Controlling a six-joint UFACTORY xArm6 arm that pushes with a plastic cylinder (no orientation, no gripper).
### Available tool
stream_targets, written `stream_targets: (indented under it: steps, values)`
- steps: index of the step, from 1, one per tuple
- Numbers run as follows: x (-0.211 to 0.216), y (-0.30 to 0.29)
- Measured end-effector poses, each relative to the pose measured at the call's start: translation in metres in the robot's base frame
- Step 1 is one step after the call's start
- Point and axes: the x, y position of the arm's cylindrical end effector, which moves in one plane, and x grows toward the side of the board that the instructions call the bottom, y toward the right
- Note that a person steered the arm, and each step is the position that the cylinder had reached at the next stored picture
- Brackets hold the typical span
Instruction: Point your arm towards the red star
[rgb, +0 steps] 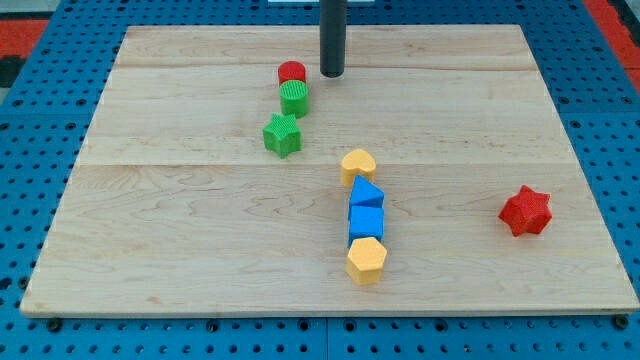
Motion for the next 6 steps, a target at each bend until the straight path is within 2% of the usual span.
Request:
stream_targets:
  steps: [1,2,3,4,5,6]
  values:
    - [-0.018,0.021]
    - [-0.016,0.092]
    - [0.048,0.222]
    - [0.169,0.299]
    - [0.239,0.313]
    - [0.258,0.257]
